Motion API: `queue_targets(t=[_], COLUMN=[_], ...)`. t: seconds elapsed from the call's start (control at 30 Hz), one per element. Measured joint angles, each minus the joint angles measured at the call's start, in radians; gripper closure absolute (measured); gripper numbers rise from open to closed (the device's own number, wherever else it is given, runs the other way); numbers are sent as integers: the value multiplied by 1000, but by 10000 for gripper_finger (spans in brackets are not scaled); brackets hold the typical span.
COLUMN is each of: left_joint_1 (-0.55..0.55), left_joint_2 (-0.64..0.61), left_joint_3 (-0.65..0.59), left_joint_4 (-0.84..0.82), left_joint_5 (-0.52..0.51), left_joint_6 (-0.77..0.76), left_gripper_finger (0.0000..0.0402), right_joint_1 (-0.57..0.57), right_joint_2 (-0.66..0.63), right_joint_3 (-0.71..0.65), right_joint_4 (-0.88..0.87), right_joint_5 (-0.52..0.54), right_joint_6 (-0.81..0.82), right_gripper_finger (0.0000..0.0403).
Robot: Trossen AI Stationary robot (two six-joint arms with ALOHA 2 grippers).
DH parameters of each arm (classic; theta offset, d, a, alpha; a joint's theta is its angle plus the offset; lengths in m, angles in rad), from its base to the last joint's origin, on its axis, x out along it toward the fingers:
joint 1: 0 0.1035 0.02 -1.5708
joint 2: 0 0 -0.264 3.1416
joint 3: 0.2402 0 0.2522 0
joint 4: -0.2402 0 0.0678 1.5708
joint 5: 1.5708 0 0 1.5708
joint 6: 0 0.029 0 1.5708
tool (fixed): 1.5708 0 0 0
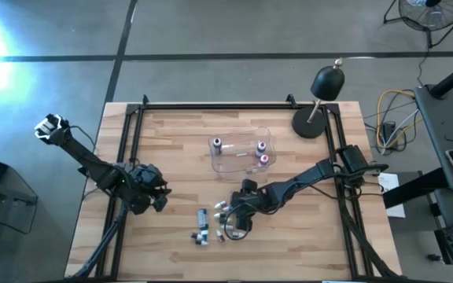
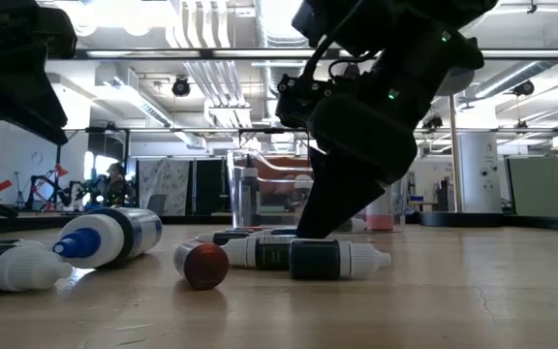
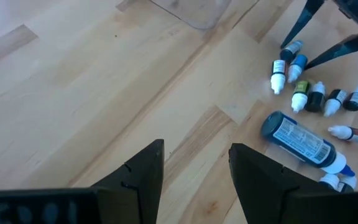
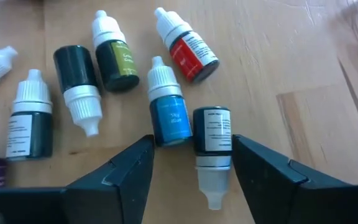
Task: Pick & Place food coloring
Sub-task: Put the top small green food coloring bottle into the transparent bin
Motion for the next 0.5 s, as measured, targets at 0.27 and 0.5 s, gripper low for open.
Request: queue_targets(t=[0.27,0.5], left_joint_1=[0,0], left_joint_2=[0,0], left_joint_3=[0,0], left_joint_4=[0,4], left_joint_5=[0,0], left_joint_6=[0,-11], left_gripper_finger=[246,246], right_joint_1=[-1,-4], right_joint_2=[-3,-1], right_joint_3=[3,45], right_joint_4=[-52,-119], right_joint_5=[3,-1], right_joint_6=[66,66], right_gripper_finger=[263,326])
